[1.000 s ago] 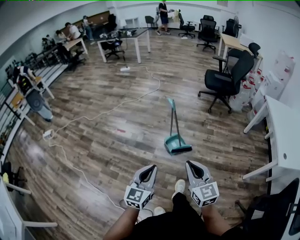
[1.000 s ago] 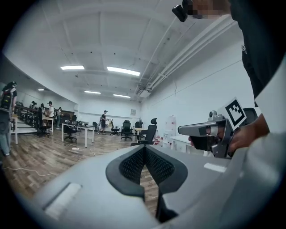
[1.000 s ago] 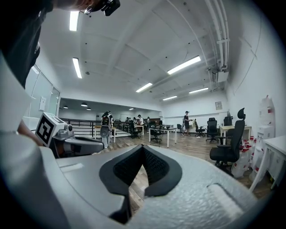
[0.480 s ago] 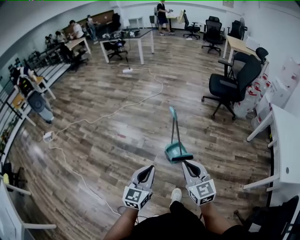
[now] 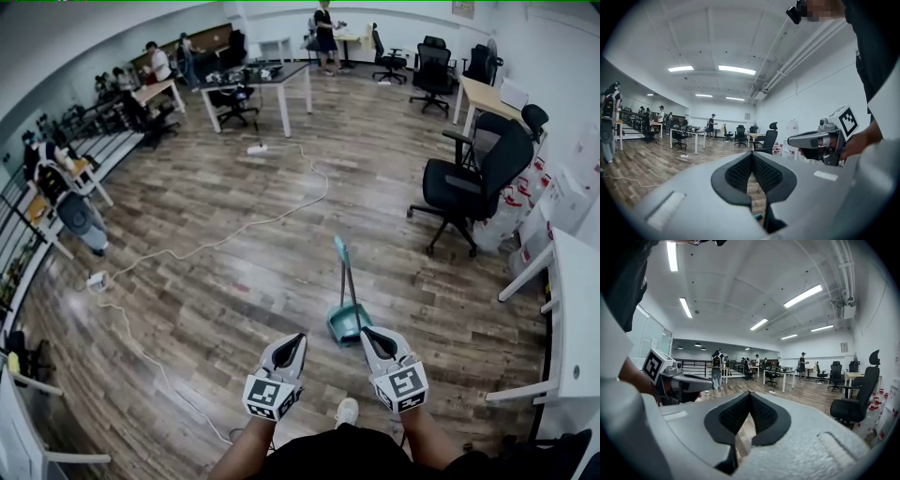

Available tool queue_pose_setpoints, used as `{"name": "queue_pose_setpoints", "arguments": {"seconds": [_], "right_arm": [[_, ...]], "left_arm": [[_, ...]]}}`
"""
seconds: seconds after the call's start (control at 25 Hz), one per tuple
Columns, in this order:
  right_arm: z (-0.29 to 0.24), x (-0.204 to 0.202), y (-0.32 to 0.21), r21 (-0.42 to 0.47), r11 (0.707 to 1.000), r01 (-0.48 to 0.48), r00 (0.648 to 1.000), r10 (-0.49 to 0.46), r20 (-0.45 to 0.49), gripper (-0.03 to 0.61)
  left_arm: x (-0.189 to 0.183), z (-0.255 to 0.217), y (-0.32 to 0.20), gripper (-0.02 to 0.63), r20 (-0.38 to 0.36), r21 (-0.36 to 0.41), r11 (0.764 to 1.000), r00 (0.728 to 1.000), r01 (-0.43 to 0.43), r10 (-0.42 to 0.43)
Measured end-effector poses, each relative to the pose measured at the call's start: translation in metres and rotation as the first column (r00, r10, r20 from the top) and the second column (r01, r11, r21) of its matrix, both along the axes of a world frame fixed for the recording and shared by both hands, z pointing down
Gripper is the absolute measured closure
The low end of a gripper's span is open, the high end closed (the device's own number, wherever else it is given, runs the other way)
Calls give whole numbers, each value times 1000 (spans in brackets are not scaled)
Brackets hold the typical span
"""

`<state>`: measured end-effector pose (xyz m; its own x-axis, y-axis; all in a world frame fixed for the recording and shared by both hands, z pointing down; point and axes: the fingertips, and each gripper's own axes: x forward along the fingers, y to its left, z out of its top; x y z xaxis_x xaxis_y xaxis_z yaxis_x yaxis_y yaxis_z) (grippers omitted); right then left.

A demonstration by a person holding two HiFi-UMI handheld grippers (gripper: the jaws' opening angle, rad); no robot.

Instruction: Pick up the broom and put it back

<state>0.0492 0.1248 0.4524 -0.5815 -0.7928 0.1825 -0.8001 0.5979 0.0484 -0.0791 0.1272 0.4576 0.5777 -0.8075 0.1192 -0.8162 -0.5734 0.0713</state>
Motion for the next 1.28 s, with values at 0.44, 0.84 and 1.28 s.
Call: {"name": "queue_pose_setpoints", "arguments": {"seconds": [0.44, 0.84, 1.28], "right_arm": [[9, 15, -52, -14, 998, 59, 998, -59, 10, 575], [8, 1, -119, -7, 999, 36, 999, -36, 15, 575], [0, -34, -218, 5, 1000, -28, 999, 28, 16, 575]], "left_arm": [[11, 17, -44, 597, -4, 13, 998, 998, 56, -56], [-11, 20, -114, 597, -17, 12, 999, 999, 51, -51], [-34, 7, -223, 597, -2, 19, 999, 999, -50, 50]]}}
